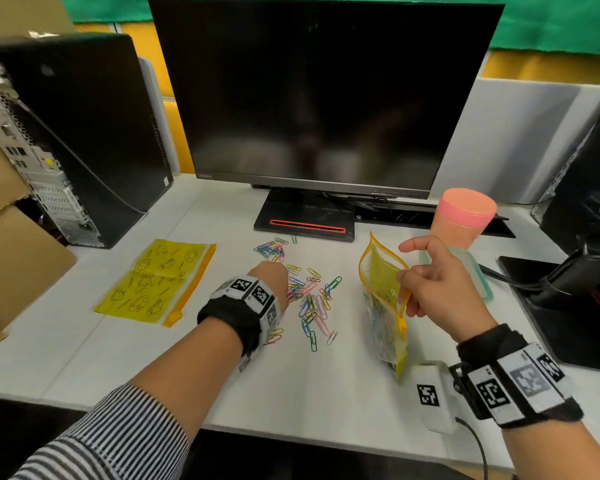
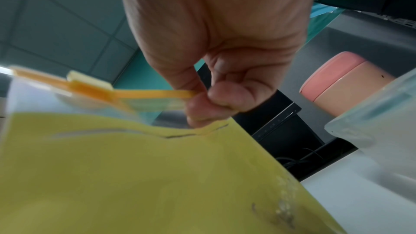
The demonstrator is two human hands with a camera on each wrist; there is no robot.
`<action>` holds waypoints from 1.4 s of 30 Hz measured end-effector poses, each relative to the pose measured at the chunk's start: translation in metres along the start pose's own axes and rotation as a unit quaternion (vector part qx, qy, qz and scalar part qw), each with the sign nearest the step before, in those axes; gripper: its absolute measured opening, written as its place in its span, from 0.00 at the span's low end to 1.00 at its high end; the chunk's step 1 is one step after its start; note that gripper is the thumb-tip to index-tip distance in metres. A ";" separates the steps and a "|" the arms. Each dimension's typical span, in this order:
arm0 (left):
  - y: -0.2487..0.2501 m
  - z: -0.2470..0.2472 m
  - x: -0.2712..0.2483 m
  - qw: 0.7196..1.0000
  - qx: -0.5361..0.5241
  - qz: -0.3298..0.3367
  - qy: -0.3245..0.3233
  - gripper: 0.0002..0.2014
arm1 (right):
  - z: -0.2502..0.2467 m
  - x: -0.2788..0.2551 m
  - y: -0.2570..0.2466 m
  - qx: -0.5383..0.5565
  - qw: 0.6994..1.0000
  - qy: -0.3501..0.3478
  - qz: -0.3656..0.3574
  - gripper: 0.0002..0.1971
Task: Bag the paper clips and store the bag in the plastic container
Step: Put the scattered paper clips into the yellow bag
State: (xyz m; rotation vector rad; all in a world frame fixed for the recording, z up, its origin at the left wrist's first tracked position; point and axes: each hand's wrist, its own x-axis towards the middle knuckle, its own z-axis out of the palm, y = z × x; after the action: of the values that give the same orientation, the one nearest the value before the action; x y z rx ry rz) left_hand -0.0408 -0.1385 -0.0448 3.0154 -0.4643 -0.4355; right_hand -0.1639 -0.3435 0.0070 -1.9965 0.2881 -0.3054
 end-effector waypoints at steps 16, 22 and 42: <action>0.015 -0.065 -0.046 0.937 -0.319 0.097 0.104 0.06 | 0.006 0.000 0.000 -0.022 1.000 -0.010 -0.012 0.14; 0.066 -0.085 -0.058 0.936 -0.330 0.111 0.053 0.04 | 0.009 0.002 -0.002 -0.027 1.000 -0.005 -0.001 0.15; 0.006 -0.038 -0.057 0.985 -0.168 0.028 0.013 0.24 | 0.008 0.001 -0.002 0.006 1.000 -0.004 0.011 0.15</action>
State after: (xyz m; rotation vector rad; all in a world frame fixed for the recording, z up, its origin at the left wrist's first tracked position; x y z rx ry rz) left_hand -0.0835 -0.1260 0.0073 2.6742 -0.4247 -0.4228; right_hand -0.1601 -0.3358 0.0057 -1.9815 0.3017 -0.2841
